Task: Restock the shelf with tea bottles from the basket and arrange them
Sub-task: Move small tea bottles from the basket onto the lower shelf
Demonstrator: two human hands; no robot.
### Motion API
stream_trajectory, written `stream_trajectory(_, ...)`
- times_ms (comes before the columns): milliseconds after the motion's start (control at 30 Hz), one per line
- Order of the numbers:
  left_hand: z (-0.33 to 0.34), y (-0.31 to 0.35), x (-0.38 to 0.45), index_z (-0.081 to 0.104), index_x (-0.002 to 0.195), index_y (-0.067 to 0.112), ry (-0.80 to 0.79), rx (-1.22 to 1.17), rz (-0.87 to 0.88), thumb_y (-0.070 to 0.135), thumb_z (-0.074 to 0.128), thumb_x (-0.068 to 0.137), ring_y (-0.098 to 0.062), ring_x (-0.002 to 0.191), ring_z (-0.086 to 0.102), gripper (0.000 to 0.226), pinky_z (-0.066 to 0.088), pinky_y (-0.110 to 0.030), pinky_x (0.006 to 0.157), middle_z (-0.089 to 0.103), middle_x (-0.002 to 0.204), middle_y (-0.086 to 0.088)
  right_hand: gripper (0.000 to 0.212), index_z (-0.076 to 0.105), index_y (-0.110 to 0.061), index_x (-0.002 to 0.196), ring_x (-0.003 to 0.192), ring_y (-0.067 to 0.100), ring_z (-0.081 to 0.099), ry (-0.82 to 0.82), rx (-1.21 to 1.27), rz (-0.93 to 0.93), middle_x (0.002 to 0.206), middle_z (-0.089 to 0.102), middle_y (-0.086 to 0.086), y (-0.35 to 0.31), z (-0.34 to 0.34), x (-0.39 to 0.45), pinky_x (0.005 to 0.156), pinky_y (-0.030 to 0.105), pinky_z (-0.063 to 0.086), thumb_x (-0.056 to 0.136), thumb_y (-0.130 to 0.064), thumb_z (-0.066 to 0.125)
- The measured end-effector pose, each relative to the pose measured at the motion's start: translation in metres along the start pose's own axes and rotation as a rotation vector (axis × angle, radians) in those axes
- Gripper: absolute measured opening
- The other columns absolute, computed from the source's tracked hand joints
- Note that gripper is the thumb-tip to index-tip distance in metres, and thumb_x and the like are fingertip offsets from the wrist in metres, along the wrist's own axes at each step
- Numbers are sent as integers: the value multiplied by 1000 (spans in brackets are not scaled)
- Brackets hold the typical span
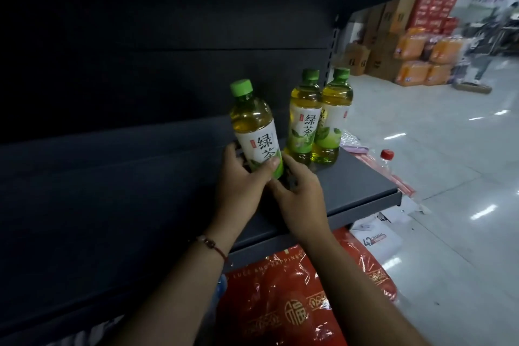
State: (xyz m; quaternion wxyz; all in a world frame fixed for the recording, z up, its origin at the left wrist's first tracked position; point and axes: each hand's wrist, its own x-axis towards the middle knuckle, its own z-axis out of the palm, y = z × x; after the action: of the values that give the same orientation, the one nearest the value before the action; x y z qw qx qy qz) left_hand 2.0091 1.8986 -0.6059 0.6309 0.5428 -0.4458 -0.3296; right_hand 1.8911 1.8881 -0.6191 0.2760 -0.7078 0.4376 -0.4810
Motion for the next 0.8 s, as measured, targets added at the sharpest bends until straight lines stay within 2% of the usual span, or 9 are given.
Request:
stream_trajectory(33, 3, -3, 6, 50, 131, 23, 7, 35, 25, 26, 81, 80, -9, 105, 68, 60, 60, -36, 84, 69, 119, 6, 41, 57, -36, 129, 113, -3, 55, 27, -12, -4, 116, 60, -27, 5, 1, 6, 95, 24, 49, 90, -34, 66)
stream_trajectory(100, 10, -8, 16, 53, 127, 28, 20, 146, 81, 29, 81, 81, -7, 106, 66, 54, 60, -37, 84, 67, 120, 10, 39, 60, -36, 126, 107, -7, 58, 54, 14, 31, 108, 60, -33, 12, 4, 15, 93, 23, 51, 89, -30, 69)
stream_trajectory(167, 15, -11, 26, 55, 121, 35, 41, 251, 128, 37, 78, 81, -6, 107, 64, 47, 59, -37, 84, 65, 120, 12, 39, 61, -30, 125, 104, -6, 59, 91, 32, 67, 110, 64, -24, 17, 8, 24, 93, 25, 52, 88, -27, 71)
stream_trajectory(267, 21, -15, 42, 55, 122, 42, 94, 332, 175, 53, 71, 73, -7, 103, 65, 53, 60, -42, 81, 64, 119, 9, 46, 60, -25, 130, 111, 0, 56, 70, 14, 72, 123, 63, -9, 23, 11, 38, 98, 26, 49, 86, -23, 72)
stream_trajectory(367, 24, -16, 51, 56, 121, 41, 112, 413, 186, 54, 70, 75, -9, 102, 65, 50, 59, -42, 80, 66, 115, 11, 55, 54, -30, 136, 119, 6, 56, 12, 52, 97, 129, 61, -7, 28, 15, 45, 100, 36, 51, 82, -31, 66)
stream_trajectory(433, 26, -17, 54, 57, 121, 39, 103, 431, 190, 48, 72, 78, -10, 103, 65, 47, 59, -43, 82, 67, 114, 11, 60, 51, -32, 139, 122, 7, 55, -2, 59, 108, 132, 59, -7, 30, 17, 48, 101, 38, 51, 80, -38, 62)
stream_trajectory(567, 26, -17, 58, 55, 128, 37, 82, 474, 170, 41, 75, 79, -13, 106, 65, 53, 59, -44, 83, 66, 118, 7, 68, 44, -34, 144, 127, 8, 50, -48, 67, 102, 137, 54, -6, 28, 14, 48, 105, 37, 48, 79, -34, 63)
stream_trajectory(700, 20, -10, 50, 44, 139, 41, 22, 567, 143, 40, 69, 85, -16, 111, 64, 60, 58, -47, 85, 62, 128, 7, 63, 46, -33, 144, 124, 6, 50, -112, 26, 70, 136, 55, -8, 18, 2, 41, 104, 34, 46, 86, -22, 67)
stream_trajectory(800, 14, 0, 30, 35, 149, 41, -47, 697, 145, 37, 61, 95, -18, 119, 58, 60, 51, -36, 85, 56, 138, 6, 64, 42, -29, 147, 129, 7, 45, -137, -97, 22, 142, 50, -9, 8, -15, 26, 102, 20, 38, 89, -18, 66)
